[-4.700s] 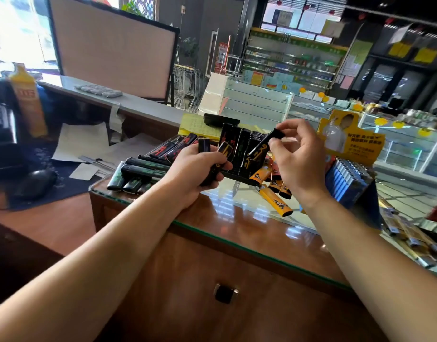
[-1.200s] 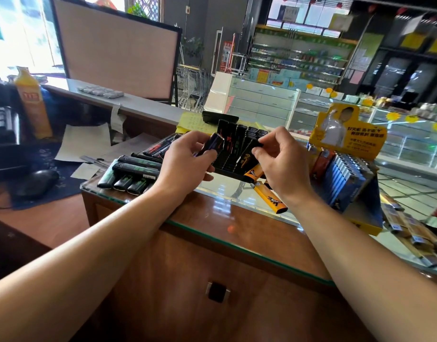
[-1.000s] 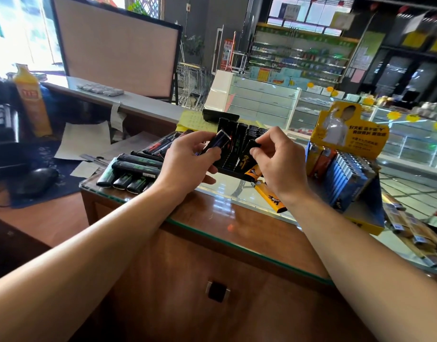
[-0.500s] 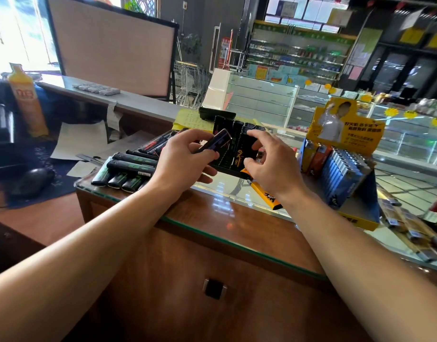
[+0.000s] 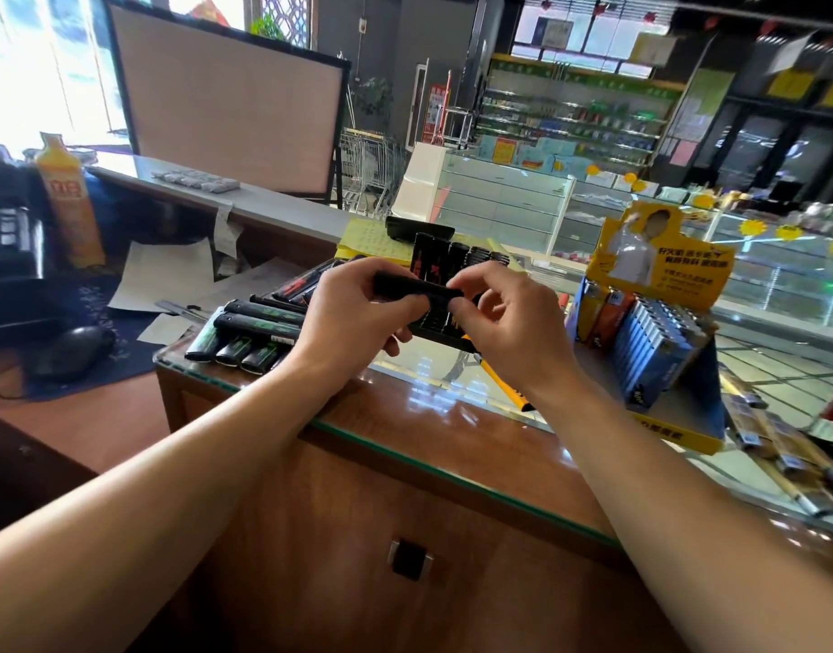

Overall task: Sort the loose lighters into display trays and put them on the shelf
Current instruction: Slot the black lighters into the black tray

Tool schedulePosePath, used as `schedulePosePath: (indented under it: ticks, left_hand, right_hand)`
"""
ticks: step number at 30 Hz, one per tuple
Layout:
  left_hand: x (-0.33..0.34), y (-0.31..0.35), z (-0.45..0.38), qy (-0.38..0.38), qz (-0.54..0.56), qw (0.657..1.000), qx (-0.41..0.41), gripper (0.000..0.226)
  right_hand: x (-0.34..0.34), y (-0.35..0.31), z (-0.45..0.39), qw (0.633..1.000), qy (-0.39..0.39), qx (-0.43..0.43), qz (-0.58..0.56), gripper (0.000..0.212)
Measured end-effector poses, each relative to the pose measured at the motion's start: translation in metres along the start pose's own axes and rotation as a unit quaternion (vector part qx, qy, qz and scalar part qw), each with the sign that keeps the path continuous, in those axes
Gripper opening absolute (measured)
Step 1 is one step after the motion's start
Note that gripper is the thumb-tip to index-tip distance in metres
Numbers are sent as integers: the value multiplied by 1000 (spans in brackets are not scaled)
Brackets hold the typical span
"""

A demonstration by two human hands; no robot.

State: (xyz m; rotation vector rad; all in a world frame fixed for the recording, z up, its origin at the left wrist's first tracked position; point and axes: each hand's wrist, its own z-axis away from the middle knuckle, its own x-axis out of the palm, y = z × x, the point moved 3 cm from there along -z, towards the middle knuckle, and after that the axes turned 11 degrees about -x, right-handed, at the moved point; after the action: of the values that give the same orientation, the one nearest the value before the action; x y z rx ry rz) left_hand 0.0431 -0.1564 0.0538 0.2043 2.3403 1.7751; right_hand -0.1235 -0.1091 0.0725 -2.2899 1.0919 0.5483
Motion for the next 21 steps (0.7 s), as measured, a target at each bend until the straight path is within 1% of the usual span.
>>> schedulePosePath:
  ticks: [4, 7, 10, 13, 16, 18, 21]
  left_hand:
    - [1, 0, 0, 5, 16, 1000, 18, 6]
    - [5, 1, 1, -13, 41, 999, 11, 11]
    - [8, 1, 2, -40, 44, 998, 2, 10]
    - [11, 1, 3, -72, 24, 997, -4, 9]
    - [14, 0, 3, -104, 8, 994, -20, 14]
    - [16, -2, 3, -118, -11, 993, -26, 18]
    - [18, -4, 2, -135, -31, 990, -27, 22]
  right_hand:
    - [2, -4, 3, 998, -61, 28, -17, 11]
    - [3, -7, 2, 997, -74, 25, -21, 9]
    - [1, -4, 2, 997, -59, 29, -32, 6]
    - [-2, -1, 2, 998, -19, 36, -54, 6]
    - [-3, -1, 0, 996, 16, 32, -77, 17]
    - [-4, -2, -1, 996, 17, 25, -85, 23]
    - [-5, -5, -1, 996, 17, 18, -85, 19]
